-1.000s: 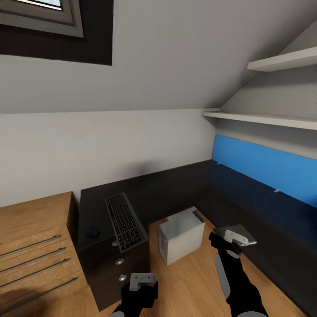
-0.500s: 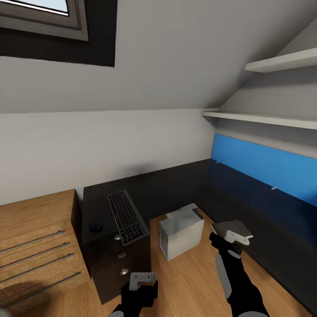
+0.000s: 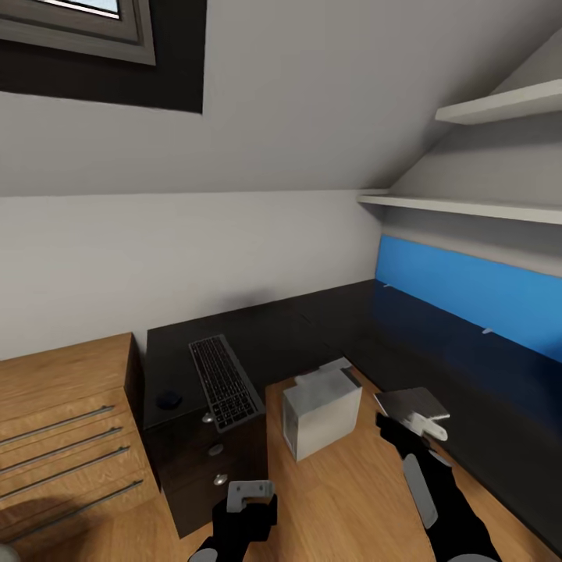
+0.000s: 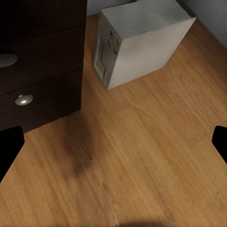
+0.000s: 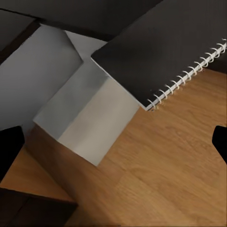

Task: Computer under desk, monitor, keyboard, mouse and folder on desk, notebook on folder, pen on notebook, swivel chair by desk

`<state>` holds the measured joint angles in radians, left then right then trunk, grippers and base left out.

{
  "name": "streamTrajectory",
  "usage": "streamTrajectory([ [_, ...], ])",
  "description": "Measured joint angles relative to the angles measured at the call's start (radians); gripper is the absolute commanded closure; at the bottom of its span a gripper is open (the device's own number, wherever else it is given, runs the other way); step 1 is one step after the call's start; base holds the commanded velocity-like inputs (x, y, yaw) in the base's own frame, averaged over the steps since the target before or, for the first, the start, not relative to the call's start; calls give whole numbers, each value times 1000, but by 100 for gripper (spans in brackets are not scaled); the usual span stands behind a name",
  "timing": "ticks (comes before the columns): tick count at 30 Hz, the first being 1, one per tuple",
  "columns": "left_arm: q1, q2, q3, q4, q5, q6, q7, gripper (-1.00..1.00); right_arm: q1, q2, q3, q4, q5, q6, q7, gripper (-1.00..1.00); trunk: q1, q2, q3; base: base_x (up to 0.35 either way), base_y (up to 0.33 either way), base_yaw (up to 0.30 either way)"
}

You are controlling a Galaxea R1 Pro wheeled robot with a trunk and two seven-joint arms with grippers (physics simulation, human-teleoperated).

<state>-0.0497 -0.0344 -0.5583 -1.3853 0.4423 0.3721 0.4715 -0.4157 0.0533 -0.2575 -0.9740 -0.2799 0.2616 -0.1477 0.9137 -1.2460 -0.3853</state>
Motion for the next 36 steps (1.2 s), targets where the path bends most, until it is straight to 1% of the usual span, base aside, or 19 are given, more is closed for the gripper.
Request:
streamTrajectory([
  [4, 0, -1, 1, 0, 0, 0, 0, -100, 0, -31, -7, 20, -117, 11, 27, -100, 15, -28, -13, 0, 0, 0],
  [8, 0, -1, 1, 0, 0, 0, 0, -100, 0, -57, -12, 30, -246, 42, 40, -100, 31, -56, -25, 0, 0, 0],
  [10, 0, -1, 1, 0, 0, 0, 0, -100, 0, -68, -13, 34, -303, 61, 43, -100, 38, -70, -31, 0, 0, 0],
  [14, 0, -1, 1, 0, 0, 0, 0, -100, 0, -87, -13, 39, -391, 100, 47, -100, 54, -98, -44, 0, 0, 0],
  [15, 0, -1, 1, 0, 0, 0, 0, -100, -1, -96, -14, 40, -424, 119, 48, -100, 58, -105, -47, 0, 0, 0],
  [18, 0, -1, 0, 1, 0, 0, 0, -100, 0, -111, -14, 41, -470, 151, 49, -100, 69, -126, -56, 0, 0, 0],
  [19, 0, -1, 0, 1, 1, 0, 0, -100, 0, -120, -14, 41, -497, 171, 49, -100, 73, -133, -60, 0, 0, 0],
  [23, 0, -1, -1, 1, 1, 0, 1, -100, 0, -140, -14, 41, -549, 206, 49, -100, 88, -161, -72, 0, 0, 0],
  [25, 0, -1, -1, 1, 1, 0, 1, -100, 0, -148, -14, 41, -564, 211, 49, -100, 96, -175, -78, 0, 0, 0],
  [28, 0, -1, -1, 2, 1, 1, 2, -100, 0, -152, -14, 42, -573, 211, 51, -100, 107, -196, -88, 0, 0, 0],
  [36, 0, -3, -4, 4, 0, 0, 2, -100, 0, -156, -14, 66, -577, 163, 54, -100, 138, -252, -113, 0, 0, 0],
])
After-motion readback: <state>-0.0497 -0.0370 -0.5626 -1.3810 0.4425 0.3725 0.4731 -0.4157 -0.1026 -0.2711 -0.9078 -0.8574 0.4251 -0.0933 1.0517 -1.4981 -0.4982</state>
